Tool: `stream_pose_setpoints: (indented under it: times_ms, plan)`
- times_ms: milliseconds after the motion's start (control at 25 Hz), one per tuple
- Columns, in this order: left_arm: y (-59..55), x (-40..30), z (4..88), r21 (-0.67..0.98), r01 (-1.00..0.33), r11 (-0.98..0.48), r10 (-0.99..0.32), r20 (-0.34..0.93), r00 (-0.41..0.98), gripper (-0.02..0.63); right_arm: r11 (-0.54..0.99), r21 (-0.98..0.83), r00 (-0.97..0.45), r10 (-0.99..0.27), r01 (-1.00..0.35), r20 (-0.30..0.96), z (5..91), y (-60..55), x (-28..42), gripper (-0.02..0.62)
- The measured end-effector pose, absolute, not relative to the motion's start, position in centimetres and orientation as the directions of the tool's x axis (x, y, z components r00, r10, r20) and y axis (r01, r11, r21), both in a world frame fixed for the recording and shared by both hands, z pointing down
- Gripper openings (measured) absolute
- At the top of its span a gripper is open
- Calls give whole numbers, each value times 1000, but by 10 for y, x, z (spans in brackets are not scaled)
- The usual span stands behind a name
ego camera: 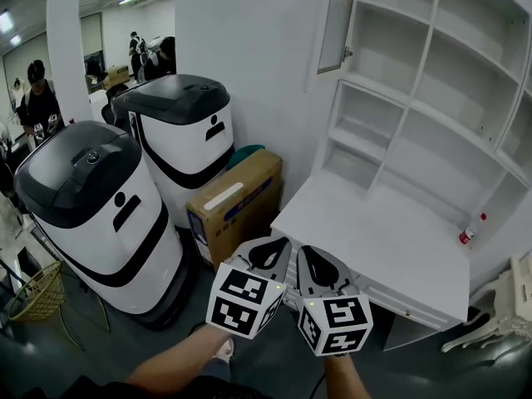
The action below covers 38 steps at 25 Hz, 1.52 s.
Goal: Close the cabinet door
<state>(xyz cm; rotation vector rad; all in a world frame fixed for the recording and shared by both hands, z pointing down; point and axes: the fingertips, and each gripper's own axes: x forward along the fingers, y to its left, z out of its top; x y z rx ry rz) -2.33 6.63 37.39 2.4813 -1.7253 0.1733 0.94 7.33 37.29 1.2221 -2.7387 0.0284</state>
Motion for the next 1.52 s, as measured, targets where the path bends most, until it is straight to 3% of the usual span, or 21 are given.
stream_pose_setpoints:
  times_ms: [640,1520]
  plan:
    - [-45,-84,340,57,-887,-458,-877,136,461,14,586,73,-578,-809,-807,109,330,-36,-53,23]
    - [-155,-127,279,48,-788,-614,-787,49,615,14,415,146,-428,-902,-898,-66,226,-160,-100,25]
